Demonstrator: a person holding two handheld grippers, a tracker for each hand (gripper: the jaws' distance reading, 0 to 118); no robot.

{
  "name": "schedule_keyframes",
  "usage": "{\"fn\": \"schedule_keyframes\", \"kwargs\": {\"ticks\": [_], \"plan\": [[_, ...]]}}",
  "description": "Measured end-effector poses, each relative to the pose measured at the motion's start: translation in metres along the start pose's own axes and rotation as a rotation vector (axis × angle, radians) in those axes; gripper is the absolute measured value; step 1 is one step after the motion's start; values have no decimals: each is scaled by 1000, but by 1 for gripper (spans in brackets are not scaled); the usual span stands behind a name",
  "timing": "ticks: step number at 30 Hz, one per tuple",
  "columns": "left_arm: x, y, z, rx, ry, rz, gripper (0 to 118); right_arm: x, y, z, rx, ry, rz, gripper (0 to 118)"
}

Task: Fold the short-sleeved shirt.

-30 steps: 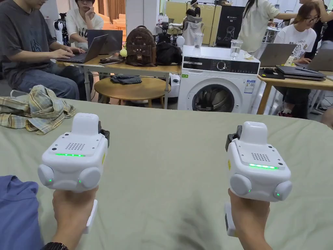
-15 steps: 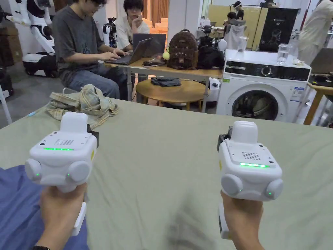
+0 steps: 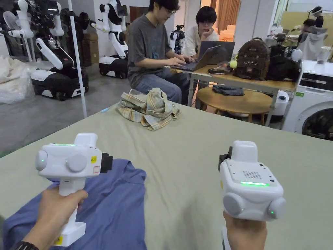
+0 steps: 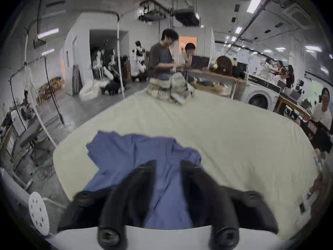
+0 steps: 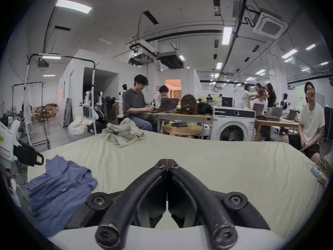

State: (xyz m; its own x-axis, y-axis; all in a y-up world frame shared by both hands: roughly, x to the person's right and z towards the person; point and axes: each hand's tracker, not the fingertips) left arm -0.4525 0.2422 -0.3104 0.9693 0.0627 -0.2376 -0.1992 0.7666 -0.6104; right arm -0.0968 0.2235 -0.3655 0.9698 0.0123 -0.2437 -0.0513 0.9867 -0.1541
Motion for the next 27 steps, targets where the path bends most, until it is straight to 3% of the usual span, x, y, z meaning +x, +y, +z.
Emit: {"fn": "schedule_keyframes", "kwargs": {"ticks": [1, 2, 10, 13, 15, 17, 18, 19, 20, 21, 27], "plan": [[-5, -2, -6, -38, 0, 9, 61, -5, -2, -2, -4, 10, 11, 0], [-10, -4, -10, -65, -10, 18, 74, -8, -3, -3, -9, 18, 20, 0], [-18, -38, -80, -375, -76, 73, 76, -15, -19, -3, -47, 45, 84, 0], [-2, -64, -109, -478, -70, 6, 75, -10, -25, -2, -63, 41, 104, 0], [19, -72, -98, -342, 9, -131, 75, -5, -27, -2, -73, 34, 113, 0], [30, -74, -96, -355, 42, -137, 60, 1, -29, -1, -77, 29, 113, 0], [31, -73, -93, -346, 18, -125, 44, 3, -30, -2, -79, 23, 116, 0], [33, -73, -91, -334, 9, -122, 11, 6, -30, -1, -80, 17, 119, 0], [34, -72, -91, -320, 24, -140, 0, 8, -30, -2, -84, 13, 120, 0], [33, -73, -90, -301, 55, -175, 0, 11, -30, -2, -87, 10, 119, 0], [18, -61, -65, -174, -13, -55, 0, 29, -28, 1, -93, -19, 74, 0]]}}
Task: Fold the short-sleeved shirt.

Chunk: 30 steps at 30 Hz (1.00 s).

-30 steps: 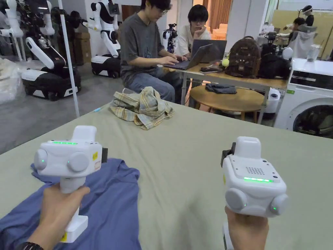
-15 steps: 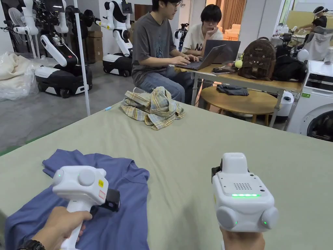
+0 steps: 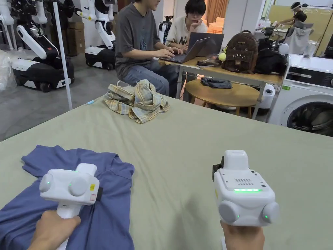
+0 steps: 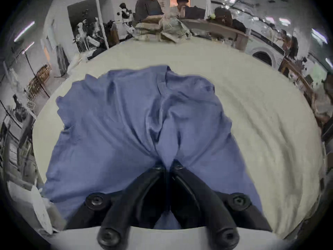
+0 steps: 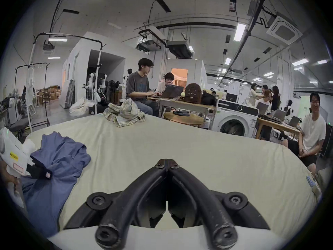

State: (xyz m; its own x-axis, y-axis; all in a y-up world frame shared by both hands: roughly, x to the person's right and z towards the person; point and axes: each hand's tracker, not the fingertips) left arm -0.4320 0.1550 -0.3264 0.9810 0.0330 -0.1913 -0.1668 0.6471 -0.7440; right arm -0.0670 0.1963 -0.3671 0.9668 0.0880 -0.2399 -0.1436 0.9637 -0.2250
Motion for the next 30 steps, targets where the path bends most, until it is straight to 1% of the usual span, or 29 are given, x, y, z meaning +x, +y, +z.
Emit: {"fn": "schedule_keyframes", "kwargs": {"ticks": [4, 6, 7, 10, 12, 15, 17, 20, 23, 26, 30], "plan": [[1, 26, 32, 101, -59, 12, 0, 17, 6, 5, 15, -31, -34, 0], [7, 43, 48, 170, -65, 6, 0, 27, 11, 8, 22, -45, -52, 0], [11, 54, 58, 191, -96, 14, 0, 32, 13, 11, 29, -55, -62, 0], [41, 80, 85, 279, -123, -34, 0, 49, 19, 18, 43, -90, -72, 0], [62, 98, 99, 309, -193, -50, 0, 62, 23, 24, 53, -116, -79, 0], [110, 117, 119, 360, -260, -103, 0, 84, 27, 35, 68, -168, -95, 0], [142, 130, 128, 380, -330, -143, 0, 101, 27, 43, 80, -208, -109, 0], [202, 145, 143, 411, -417, -207, 0, 132, 28, 60, 85, -254, -123, 0], [264, 154, 154, 428, -518, -273, 0, 163, 25, 79, 96, -321, -123, 0], [330, 149, 157, 399, -619, -360, 0, 196, 19, 101, 102, -388, -131, 0], [409, 121, 147, 318, -736, -471, 0, 235, 7, 130, 95, -485, -135, 0]]}}
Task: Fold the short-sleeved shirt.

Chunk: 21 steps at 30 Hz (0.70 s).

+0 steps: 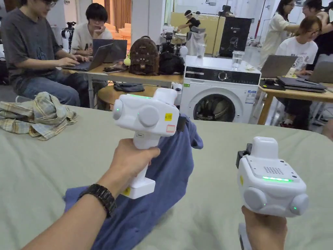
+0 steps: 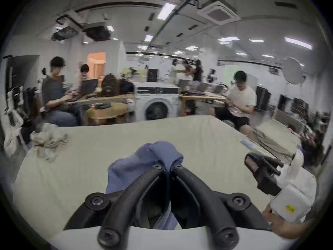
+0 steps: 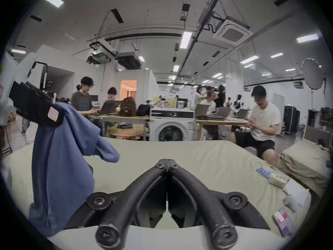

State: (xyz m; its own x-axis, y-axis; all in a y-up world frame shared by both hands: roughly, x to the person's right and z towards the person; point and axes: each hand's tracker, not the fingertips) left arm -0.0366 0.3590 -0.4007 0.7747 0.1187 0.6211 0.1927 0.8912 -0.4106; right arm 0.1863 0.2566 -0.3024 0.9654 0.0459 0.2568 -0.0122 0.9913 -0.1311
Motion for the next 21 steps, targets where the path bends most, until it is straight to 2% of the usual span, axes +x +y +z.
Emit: {"fn": "schedule_keyframes", "kwargs": {"ticks": [3, 8, 15, 19, 21], "plan": [[44, -19, -33, -48, -119, -31, 0, 35, -8, 3, -18, -58, -15, 0], [91, -65, -77, -144, -195, -44, 0, 76, -22, 12, -50, -133, -23, 0], [105, -124, -110, -253, -201, 19, 1, 94, -45, 19, -105, -172, -36, 0], [98, -128, -105, -283, -215, 38, 51, 87, -52, 17, -128, -158, -28, 0], [90, -126, -91, -241, -195, 41, 53, 82, -51, 19, -129, -143, -29, 0]]}}
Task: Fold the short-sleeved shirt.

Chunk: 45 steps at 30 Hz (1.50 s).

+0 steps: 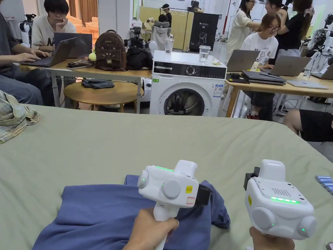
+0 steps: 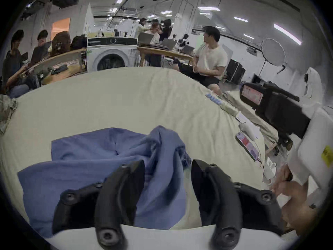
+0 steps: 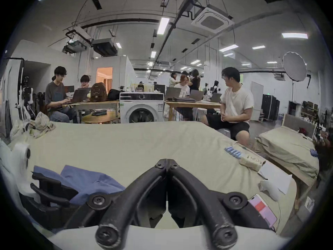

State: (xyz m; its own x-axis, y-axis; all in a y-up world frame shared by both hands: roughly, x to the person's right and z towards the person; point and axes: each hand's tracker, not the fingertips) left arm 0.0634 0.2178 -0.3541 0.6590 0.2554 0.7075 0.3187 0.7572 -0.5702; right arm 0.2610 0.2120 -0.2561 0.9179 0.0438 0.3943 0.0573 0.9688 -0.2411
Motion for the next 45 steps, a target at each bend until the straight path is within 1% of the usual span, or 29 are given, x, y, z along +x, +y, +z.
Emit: {"fn": "schedule_keyframes", "kwargs": {"ticks": [4, 7, 8, 9, 10, 11, 13, 17, 20, 22, 27, 28, 30, 31, 32, 34, 36, 37, 40, 41, 42, 43, 44, 45], "plan": [[-23, -3, 46, 116, 34, 26, 53, -15, 5, 3, 10, 41, -7, 0], [-44, -15, 80, 191, 129, 44, 53, -30, 8, 3, 16, 72, -9, 0], [-53, -19, 91, 211, 158, 46, 51, -35, 9, 3, 17, 84, -9, 0], [-61, -22, 99, 206, 201, 41, 42, -41, 10, 3, 17, 96, -11, 0], [-68, -26, 106, 209, 252, 49, 15, -46, 11, 3, 17, 110, -11, 0], [-75, -32, 115, 228, 317, 51, 0, -52, 11, 3, 16, 118, -7, 0], [-97, -39, 130, 215, 321, 67, 0, -63, 11, 1, 13, 132, -1, 0], [-140, -47, 156, 183, 423, 157, 0, -77, 11, -4, -3, 164, 5, 0], [-176, -47, 166, 128, 458, 222, 0, -83, 10, -7, -11, 178, 10, 0], [-199, -44, 166, 90, 505, 256, 0, -83, 9, -9, -18, 183, 15, 0], [-256, -37, 146, -24, 503, 341, 0, -82, 9, -12, -37, 186, 18, 0], [-267, -36, 138, -62, 510, 352, 3, -82, 9, -13, -42, 184, 21, 0], [-285, -37, 124, -109, 492, 381, 34, -80, 8, -13, -49, 183, 26, 0], [-293, -38, 118, -117, 468, 411, 46, -78, 8, -14, -50, 184, 29, 0], [-301, -39, 111, -130, 463, 446, 53, -77, 7, -14, -51, 179, 34, 0], [-313, -40, 98, -138, 462, 489, 55, -74, 5, -14, -56, 174, 41, 0], [-318, -41, 83, -151, 504, 492, 59, -71, 4, -15, -63, 169, 42, 0], [-320, -43, 75, -164, 518, 482, 60, -70, 2, -15, -67, 167, 44, 0], [-313, -52, 49, -285, 552, 438, 62, -65, -1, -19, -75, 154, 59, 0], [-299, -57, 47, -289, 564, 381, 61, -63, -3, -20, -80, 146, 64, 0], [-286, -58, 48, -196, 596, 268, 54, -61, -4, -23, -87, 141, 67, 0], [-279, -58, 46, -200, 543, 218, 32, -58, -4, -25, -92, 137, 66, 0], [-271, -59, 43, -224, 491, 180, 1, -54, -5, -27, -96, 132, 60, 0], [-263, -60, 43, -237, 504, 179, 0, -51, -4, -28, -102, 129, 58, 0]]}}
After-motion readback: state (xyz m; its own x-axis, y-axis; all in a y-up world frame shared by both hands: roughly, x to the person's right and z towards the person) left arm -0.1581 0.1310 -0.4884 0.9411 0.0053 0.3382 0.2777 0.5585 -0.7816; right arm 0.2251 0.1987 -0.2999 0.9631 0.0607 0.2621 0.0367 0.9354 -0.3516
